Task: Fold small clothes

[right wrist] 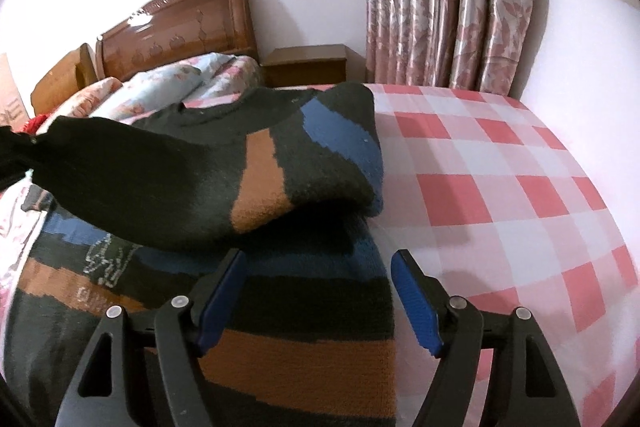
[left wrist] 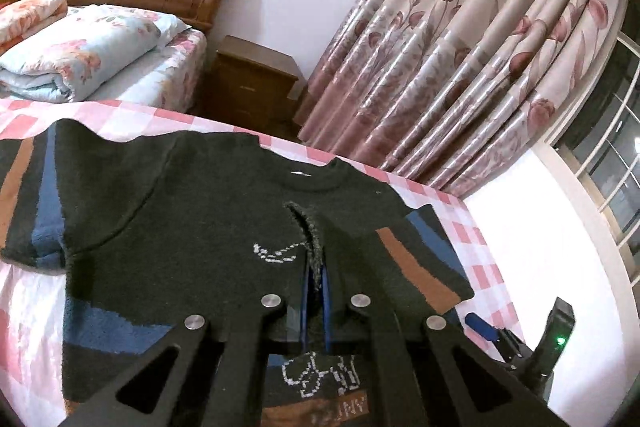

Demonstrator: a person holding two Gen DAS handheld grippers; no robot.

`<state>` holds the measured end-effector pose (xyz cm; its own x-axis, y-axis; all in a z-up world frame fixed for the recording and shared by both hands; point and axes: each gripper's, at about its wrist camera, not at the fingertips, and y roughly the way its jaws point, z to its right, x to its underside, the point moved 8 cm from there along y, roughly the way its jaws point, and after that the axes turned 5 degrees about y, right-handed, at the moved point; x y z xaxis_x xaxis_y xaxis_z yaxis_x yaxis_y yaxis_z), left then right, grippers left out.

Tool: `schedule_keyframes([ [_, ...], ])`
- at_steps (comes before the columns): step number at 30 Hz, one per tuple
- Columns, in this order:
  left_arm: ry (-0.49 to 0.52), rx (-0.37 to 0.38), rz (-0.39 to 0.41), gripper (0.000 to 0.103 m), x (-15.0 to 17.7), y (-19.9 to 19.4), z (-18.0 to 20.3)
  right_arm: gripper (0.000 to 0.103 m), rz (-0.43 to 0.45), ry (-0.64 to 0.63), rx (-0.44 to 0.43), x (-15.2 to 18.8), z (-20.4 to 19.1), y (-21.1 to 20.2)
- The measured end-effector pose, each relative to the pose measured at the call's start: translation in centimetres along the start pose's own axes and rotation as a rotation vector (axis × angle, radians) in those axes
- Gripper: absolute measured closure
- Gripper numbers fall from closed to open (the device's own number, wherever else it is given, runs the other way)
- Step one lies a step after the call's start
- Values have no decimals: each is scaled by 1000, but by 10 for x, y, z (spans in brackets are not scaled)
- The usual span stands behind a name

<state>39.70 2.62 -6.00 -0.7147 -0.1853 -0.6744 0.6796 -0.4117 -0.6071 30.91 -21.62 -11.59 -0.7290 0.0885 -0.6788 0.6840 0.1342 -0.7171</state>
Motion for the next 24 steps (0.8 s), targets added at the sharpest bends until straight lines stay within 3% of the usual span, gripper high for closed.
schedule_keyframes([
  [5,20,8,19,98,-3,-11,2,0,-11,48,77,2,12,4],
  [9,22,-36,38,98,3,-30,-15,0,-11,94,107,1,24,5],
  [16,-103,-111,-19,98,42,-27,-82,0,-25,131,120,0,32,8],
  [21,-116,-151,-7,98,44,-24,-97,0,-30,128,118,1,31,9],
  [24,-73,-191,-6,98,40,-22,-97,0,-33,133,120,1,32,10],
])
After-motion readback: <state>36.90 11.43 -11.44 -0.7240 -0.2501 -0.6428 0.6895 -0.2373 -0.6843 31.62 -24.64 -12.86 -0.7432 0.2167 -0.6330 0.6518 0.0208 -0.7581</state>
